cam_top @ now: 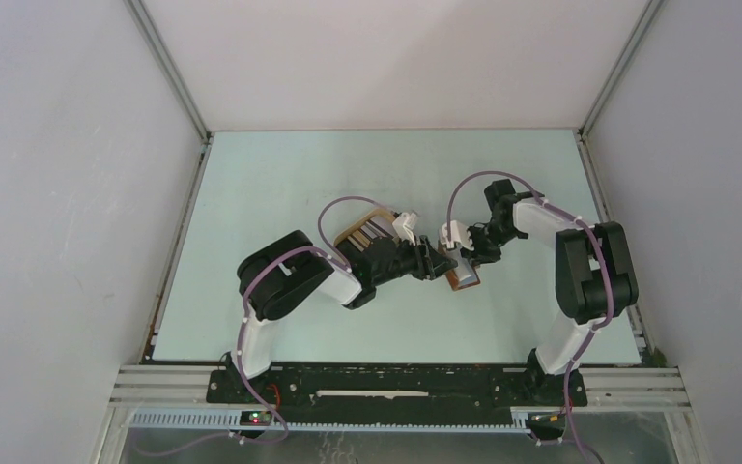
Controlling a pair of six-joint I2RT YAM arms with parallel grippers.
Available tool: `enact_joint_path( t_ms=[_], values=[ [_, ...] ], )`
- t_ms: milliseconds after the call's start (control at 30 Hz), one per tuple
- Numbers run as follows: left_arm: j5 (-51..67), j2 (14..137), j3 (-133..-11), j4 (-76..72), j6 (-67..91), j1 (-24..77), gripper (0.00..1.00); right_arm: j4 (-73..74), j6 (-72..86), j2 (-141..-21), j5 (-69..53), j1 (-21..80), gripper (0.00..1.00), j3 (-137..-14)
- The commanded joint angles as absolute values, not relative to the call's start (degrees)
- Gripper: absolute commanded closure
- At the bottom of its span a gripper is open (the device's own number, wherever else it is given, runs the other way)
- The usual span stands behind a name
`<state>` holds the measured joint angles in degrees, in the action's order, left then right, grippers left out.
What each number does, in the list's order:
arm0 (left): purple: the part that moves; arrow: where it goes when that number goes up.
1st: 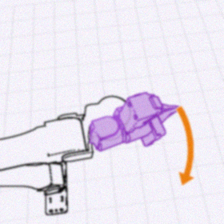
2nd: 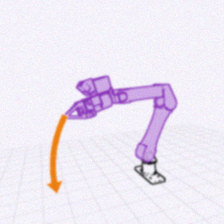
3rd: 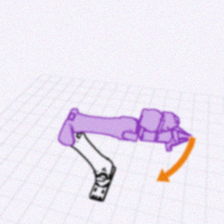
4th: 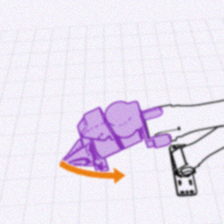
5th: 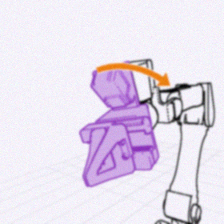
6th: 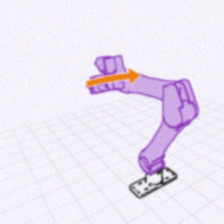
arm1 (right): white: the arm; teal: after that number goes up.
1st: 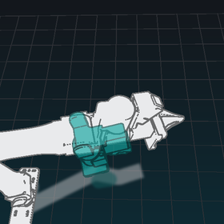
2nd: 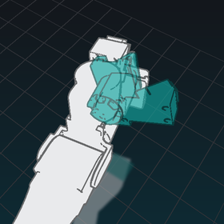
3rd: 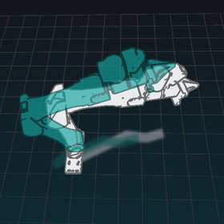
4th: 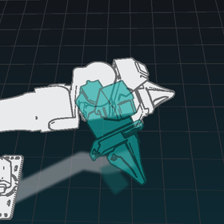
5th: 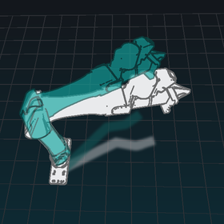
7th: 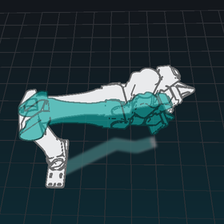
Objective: Put the credit cards into the card holder
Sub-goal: Close the card holder at the center of the board.
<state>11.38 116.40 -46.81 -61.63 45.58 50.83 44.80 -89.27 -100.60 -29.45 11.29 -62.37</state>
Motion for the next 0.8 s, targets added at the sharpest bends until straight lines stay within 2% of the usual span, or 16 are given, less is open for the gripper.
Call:
enact_joint_path(
  t_ms=[0,333,500,767],
  values=[
    [10.9,117.6,-45.4,-61.0,44.4,50.1,0.50,44.1,-88.5,-99.8,-31.4,10.5,0.77,-63.5],
    [11.3,117.9,-45.9,-60.5,44.4,50.1,0.53,46.4,-88.4,-97.3,-38.2,6.2,0.81,-63.5],
    [11.5,117.9,-46.9,-59.1,44.0,50.2,0.53,46.8,-87.7,-96.9,-39.5,5.9,0.78,-63.5],
    [11.2,118.2,-47.3,-57.9,43.7,50.0,0.61,45.2,-84.2,-97.3,-38.6,4.9,0.76,-63.6]
  ],
)
